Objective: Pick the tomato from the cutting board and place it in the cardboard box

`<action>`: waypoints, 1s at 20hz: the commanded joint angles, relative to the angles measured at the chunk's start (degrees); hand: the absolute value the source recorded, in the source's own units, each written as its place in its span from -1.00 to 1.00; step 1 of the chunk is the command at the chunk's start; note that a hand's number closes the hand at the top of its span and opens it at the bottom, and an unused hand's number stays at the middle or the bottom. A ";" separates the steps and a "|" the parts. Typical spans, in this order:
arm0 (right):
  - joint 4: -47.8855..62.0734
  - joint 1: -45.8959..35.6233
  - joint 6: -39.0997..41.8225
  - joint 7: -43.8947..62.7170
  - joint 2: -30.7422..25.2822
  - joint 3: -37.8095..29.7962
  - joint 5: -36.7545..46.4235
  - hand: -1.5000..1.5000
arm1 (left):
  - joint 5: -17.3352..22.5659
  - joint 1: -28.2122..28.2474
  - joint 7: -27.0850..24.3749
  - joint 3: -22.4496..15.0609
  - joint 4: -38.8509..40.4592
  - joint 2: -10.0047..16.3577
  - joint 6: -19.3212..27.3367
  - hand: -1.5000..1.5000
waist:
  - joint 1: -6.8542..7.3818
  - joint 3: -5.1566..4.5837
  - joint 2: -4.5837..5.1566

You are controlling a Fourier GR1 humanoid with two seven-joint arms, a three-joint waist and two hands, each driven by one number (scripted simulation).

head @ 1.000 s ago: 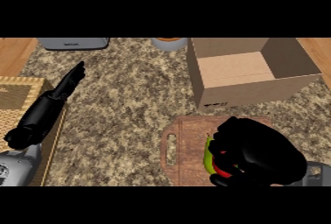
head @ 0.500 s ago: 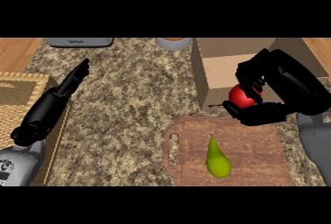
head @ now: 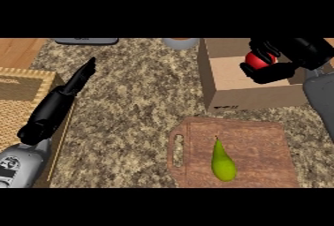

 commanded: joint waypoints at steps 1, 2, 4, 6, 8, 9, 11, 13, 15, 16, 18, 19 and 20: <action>11.62 -4.65 4.52 -2.76 -2.00 3.29 4.11 1.00 | 0.38 0.77 -1.58 -0.82 2.34 -2.66 0.33 0.00 | 1.17 -1.22 1.07; 13.21 -3.86 4.73 -5.38 -3.31 3.94 5.14 1.00 | -0.19 1.55 -2.21 -1.55 3.31 -3.46 0.83 0.00 | 0.68 -1.20 1.08; 18.06 -8.88 6.44 -6.61 -1.89 4.71 6.22 1.00 | 0.81 -0.68 -0.11 -0.27 2.53 -2.48 0.10 0.00 | 0.60 -1.17 0.68; 21.82 -9.35 6.80 -9.50 -1.91 6.82 8.59 1.00 | 0.10 0.78 1.00 -1.56 0.45 -3.11 0.87 0.00 | 1.03 -1.13 0.61; 25.40 -8.91 4.35 -12.40 -3.50 9.21 12.82 1.00 | -0.15 0.95 -1.47 -1.03 2.70 -2.64 0.51 0.00 | 1.19 -1.15 1.06; 29.17 -12.06 5.06 -11.29 -2.02 8.43 12.79 1.00 | 0.99 -0.87 1.18 -0.97 2.27 -2.35 -0.71 0.00 | 1.41 -1.12 1.02; 33.22 -14.06 8.70 -15.11 -3.76 8.76 12.90 -1.00 | 1.53 0.78 -1.38 -0.33 2.11 -1.87 -1.20 0.00 | 1.68 -1.15 1.02; 35.41 -12.93 9.14 -22.98 -4.78 10.56 13.66 -1.00 | 1.32 0.48 -2.28 -0.71 2.52 -2.65 -0.76 0.00 | 1.84 -1.10 1.40; 38.14 -13.02 7.55 -28.15 -3.06 10.68 13.82 -1.00 | 0.45 -1.01 0.70 -0.71 2.32 -2.78 0.26 0.00 | 1.03 -1.04 1.07; 39.32 -13.01 6.63 -31.30 -3.08 9.81 12.97 -1.00 | -0.09 -0.48 -0.96 -0.65 3.10 -2.60 0.38 0.00 | 1.28 -1.03 1.30; 40.97 -16.52 9.90 -32.88 -2.04 6.71 9.25 -1.00 | 1.23 0.84 -1.99 -0.16 2.15 -1.58 -1.19 0.00 | 1.74 -1.07 1.08; 41.37 -16.51 10.51 -34.25 -1.58 4.15 6.07 -1.00 | 2.76 -2.36 0.77 1.27 3.04 -0.88 -1.96 0.00 | 1.20 -1.00 1.24; 41.25 -15.07 10.83 -33.98 0.63 1.33 2.20 -1.00 | 1.80 -0.05 -0.25 0.81 2.58 -0.85 -1.19 0.00 | 0.87 -1.00 0.91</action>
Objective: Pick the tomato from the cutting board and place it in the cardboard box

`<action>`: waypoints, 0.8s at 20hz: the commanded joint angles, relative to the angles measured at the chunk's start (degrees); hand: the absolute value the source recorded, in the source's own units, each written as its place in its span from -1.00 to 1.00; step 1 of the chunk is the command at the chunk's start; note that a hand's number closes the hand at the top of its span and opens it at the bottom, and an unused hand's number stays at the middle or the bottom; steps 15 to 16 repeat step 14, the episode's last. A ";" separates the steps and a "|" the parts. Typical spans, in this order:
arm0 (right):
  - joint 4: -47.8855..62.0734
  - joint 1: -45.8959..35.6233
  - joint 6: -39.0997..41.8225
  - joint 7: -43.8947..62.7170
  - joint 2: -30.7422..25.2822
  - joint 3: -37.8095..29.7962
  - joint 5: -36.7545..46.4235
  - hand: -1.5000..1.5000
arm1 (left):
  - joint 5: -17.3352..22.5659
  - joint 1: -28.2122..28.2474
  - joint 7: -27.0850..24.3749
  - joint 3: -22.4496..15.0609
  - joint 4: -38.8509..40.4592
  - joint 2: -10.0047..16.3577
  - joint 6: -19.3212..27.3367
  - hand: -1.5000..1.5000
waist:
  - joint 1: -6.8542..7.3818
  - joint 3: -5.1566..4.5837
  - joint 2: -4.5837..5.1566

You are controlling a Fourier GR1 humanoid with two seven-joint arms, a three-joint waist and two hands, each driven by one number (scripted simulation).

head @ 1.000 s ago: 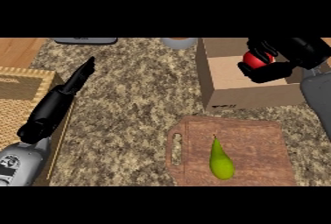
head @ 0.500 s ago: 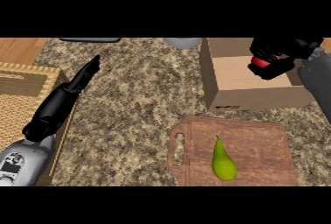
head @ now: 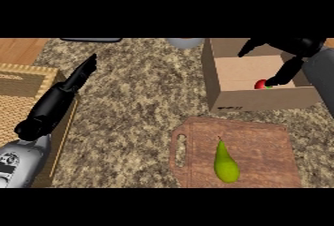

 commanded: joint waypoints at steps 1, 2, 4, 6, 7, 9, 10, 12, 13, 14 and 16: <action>4.23 -1.58 6.39 -6.57 3.29 -8.24 -10.18 -1.00 | 0.79 1.25 -0.03 0.06 1.15 -1.38 0.26 0.00 | -0.36 -0.93 0.33; 5.68 -0.68 8.75 -5.02 4.87 -11.98 -15.02 -1.00 | 0.46 1.88 0.93 -0.60 0.74 -1.51 0.55 0.00 | -0.58 -0.84 0.24; 8.83 -1.17 12.09 -1.90 6.30 -16.82 -21.07 -1.00 | 0.54 1.14 0.58 -0.83 0.11 -1.52 0.36 0.00 | -0.80 -0.85 0.35; 12.12 -3.26 15.39 3.52 6.66 -21.26 -26.23 -1.00 | 0.24 1.58 1.30 -0.84 -0.07 -1.95 1.40 0.00 | -0.69 -0.94 0.16; 13.99 -4.05 17.15 5.53 5.50 -22.55 -27.64 -1.00 | 1.00 0.76 0.52 -0.17 0.85 -1.52 0.55 0.00 | -0.95 -1.00 0.53; 17.42 -7.50 19.04 11.53 3.66 -25.64 -30.62 -1.00 | -0.06 1.42 0.55 -1.33 0.47 -2.40 1.50 0.00 | -0.29 -1.04 0.59; 18.80 -8.01 19.63 12.74 2.69 -26.59 -31.50 -1.00 | 0.78 -0.12 0.92 -0.29 0.74 -1.86 0.99 0.00 | -0.38 -1.01 0.75; 21.21 -6.95 18.82 13.47 1.32 -28.59 -33.14 -1.00 | 0.25 0.39 1.48 -0.82 -0.57 -1.40 0.86 0.00 | 0.48 -0.90 1.05; 21.11 -6.03 17.78 12.17 1.55 -28.45 -32.89 -1.00 | 0.13 0.92 -0.88 -0.68 1.41 -1.81 0.84 0.00 | 0.49 -0.92 1.43; 21.72 -8.21 17.72 14.29 -0.26 -29.38 -33.55 -1.00 | -0.16 -1.85 1.89 -1.99 0.15 -3.11 1.47 0.00 | 0.90 -0.83 1.79; 21.72 -8.21 17.72 14.29 -0.26 -29.38 -33.55 -1.00 | -0.16 -1.85 1.89 -1.99 0.15 -3.11 1.47 0.00 | 0.90 -0.83 1.79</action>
